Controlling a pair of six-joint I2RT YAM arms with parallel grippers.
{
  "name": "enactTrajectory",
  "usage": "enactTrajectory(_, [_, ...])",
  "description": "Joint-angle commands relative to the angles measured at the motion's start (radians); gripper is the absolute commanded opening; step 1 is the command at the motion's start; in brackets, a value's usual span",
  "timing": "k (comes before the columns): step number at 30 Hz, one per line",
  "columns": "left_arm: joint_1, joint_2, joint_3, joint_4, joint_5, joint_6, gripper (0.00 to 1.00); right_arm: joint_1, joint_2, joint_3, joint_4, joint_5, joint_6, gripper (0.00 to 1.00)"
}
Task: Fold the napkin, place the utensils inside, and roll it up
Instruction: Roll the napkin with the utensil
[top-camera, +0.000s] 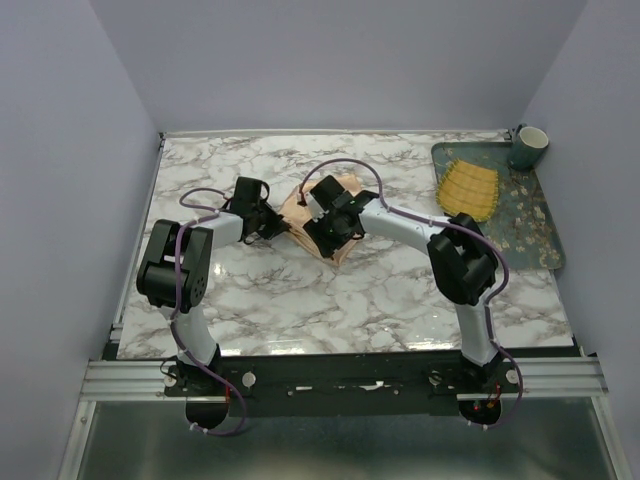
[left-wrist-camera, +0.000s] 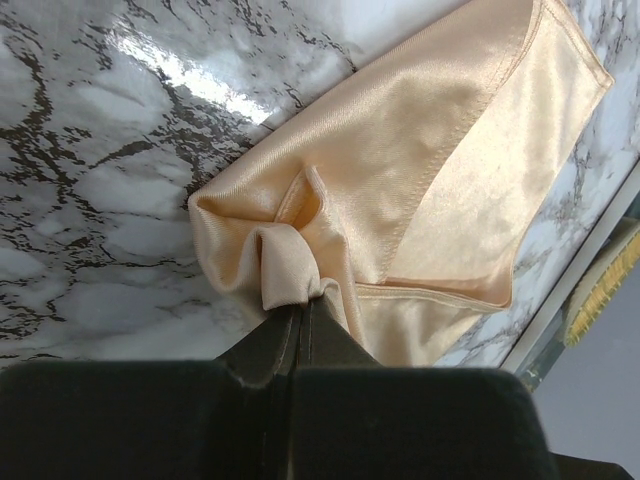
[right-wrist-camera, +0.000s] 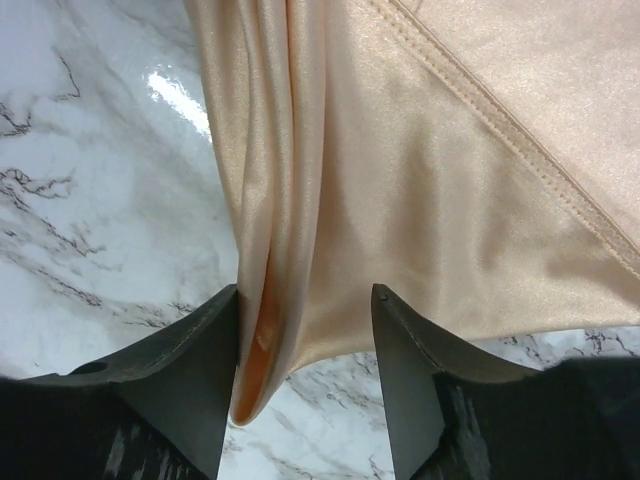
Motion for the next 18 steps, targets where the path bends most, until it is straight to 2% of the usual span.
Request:
enactTrajectory(1, [0.015, 0.033, -0.016, -0.029, -0.023, 0.027, 0.00, -0.031, -0.021, -0.021, 0.021, -0.023, 0.016, 0.54])
enactTrajectory(9, [0.021, 0.041, -0.018, -0.026, -0.024, 0.033, 0.00, -0.060, 0.036, -0.010, 0.023, 0.002, 0.005, 0.41])
enactTrajectory(13, [0.023, 0.050, -0.021, -0.023, -0.023, 0.036, 0.00, -0.058, 0.064, 0.002, 0.020, 0.023, -0.001, 0.41])
enactTrajectory(18, [0.024, 0.051, -0.024, -0.022, -0.023, 0.036, 0.00, -0.060, 0.065, 0.035, -0.005, 0.022, -0.010, 0.48])
